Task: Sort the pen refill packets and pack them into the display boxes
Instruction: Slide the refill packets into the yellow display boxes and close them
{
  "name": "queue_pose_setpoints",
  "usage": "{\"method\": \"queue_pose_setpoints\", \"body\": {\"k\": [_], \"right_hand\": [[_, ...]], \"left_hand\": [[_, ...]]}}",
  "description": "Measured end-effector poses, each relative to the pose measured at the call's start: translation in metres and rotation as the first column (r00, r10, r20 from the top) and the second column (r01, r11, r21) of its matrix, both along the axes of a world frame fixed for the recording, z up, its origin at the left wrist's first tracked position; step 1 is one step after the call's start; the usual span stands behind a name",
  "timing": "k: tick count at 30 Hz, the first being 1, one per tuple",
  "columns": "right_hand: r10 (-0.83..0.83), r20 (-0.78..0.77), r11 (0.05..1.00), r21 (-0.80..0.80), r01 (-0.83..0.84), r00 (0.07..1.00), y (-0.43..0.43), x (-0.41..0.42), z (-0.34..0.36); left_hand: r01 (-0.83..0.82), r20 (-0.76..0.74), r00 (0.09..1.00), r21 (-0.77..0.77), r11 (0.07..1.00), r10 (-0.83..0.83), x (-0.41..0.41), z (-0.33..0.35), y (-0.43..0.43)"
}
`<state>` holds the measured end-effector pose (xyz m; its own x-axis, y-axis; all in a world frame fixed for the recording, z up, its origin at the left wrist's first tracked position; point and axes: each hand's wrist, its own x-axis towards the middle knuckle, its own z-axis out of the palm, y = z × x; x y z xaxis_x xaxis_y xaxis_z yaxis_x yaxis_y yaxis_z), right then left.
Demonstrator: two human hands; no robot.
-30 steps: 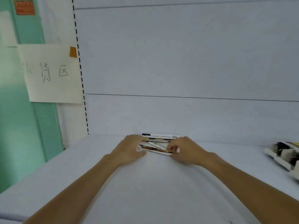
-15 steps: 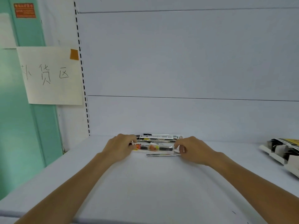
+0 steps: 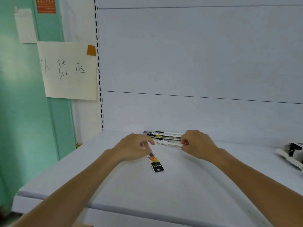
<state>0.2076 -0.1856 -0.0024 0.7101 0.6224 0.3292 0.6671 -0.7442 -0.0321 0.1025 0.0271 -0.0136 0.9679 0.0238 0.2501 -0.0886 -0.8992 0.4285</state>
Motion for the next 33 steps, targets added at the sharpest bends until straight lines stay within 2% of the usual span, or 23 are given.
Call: {"method": "queue_pose_setpoints", "body": {"k": [2, 5, 8, 10, 12, 13, 14, 16, 18, 19, 21, 23, 25, 27, 30, 33], "right_hand": [[0.026, 0.028, 1.0, 0.01, -0.026, 0.999, 0.005, -0.003, 0.002], [0.037, 0.043, 0.999, -0.001, -0.037, 0.998, 0.008, -0.005, 0.002], [0.055, 0.031, 0.998, -0.018, -0.055, 0.998, 0.007, -0.003, 0.0], [0.121, -0.057, 0.992, -0.02, -0.123, 0.991, 0.01, -0.002, -0.003], [0.216, -0.271, 0.976, 0.064, -0.206, 0.938, 0.015, -0.005, -0.007], [0.237, -0.356, 0.97, 0.134, -0.201, 0.904, 0.016, -0.005, -0.009], [0.219, -0.379, 0.969, 0.196, -0.153, 0.899, 0.015, -0.003, -0.01], [0.07, -0.28, 0.98, 0.199, -0.014, 0.958, 0.005, 0.009, -0.009], [-0.093, -0.19, 0.993, 0.052, 0.105, 0.977, -0.01, 0.019, -0.01], [-0.137, -0.206, 0.99, -0.001, 0.139, 0.969, -0.018, 0.022, -0.012], [-0.125, -0.283, 0.991, 0.019, 0.135, 0.951, -0.025, 0.025, -0.016], [-0.08, -0.297, 0.991, 0.075, 0.107, 0.951, -0.026, 0.024, -0.018], [-0.056, -0.283, 0.995, 0.067, 0.078, 0.957, -0.023, 0.022, -0.017], [-0.054, -0.248, 0.997, 0.04, 0.066, 0.967, -0.02, 0.018, -0.013], [-0.065, -0.172, 0.995, 0.069, 0.077, 0.983, -0.019, 0.012, -0.009], [-0.077, -0.131, 0.976, 0.19, 0.101, 0.988, -0.02, 0.012, -0.009]], "left_hand": [[0.059, -0.049, 0.997, 0.16, 0.985, -0.052, 0.0, -0.009, 0.002], [0.117, -0.105, 0.989, 0.135, 0.984, -0.103, 0.001, -0.016, 0.001], [0.05, -0.092, 0.995, 0.119, 0.992, -0.04, 0.003, -0.012, 0.001], [0.005, -0.087, 0.996, 0.095, 0.995, 0.004, 0.004, -0.011, -0.004], [-0.006, -0.032, 0.999, 0.181, 0.984, 0.012, 0.005, -0.011, -0.013], [-0.003, 0.006, 1.0, 0.214, 0.977, 0.002, 0.006, -0.012, -0.015], [0.006, 0.033, 0.999, 0.214, 0.977, -0.014, 0.007, -0.014, -0.015], [0.056, 0.01, 0.998, 0.152, 0.987, -0.058, 0.007, -0.015, -0.008], [0.098, -0.074, 0.993, 0.103, 0.99, -0.091, 0.006, -0.017, 0.002], [0.099, -0.097, 0.991, 0.098, 0.99, -0.089, 0.006, -0.018, 0.005], [0.079, -0.095, 0.993, 0.125, 0.989, -0.067, 0.004, -0.016, 0.007], [0.066, -0.067, 0.996, 0.196, 0.978, -0.054, 0.003, -0.015, 0.007], [0.088, -0.034, 0.996, 0.268, 0.959, -0.082, 0.004, -0.014, 0.006], [0.155, -0.115, 0.985, 0.275, 0.949, -0.128, 0.007, -0.012, 0.003], [0.166, -0.287, 0.954, 0.273, 0.948, -0.084, 0.011, -0.012, -0.005], [0.113, -0.271, 0.962, 0.318, 0.941, -0.024, 0.012, -0.011, -0.007]]}}
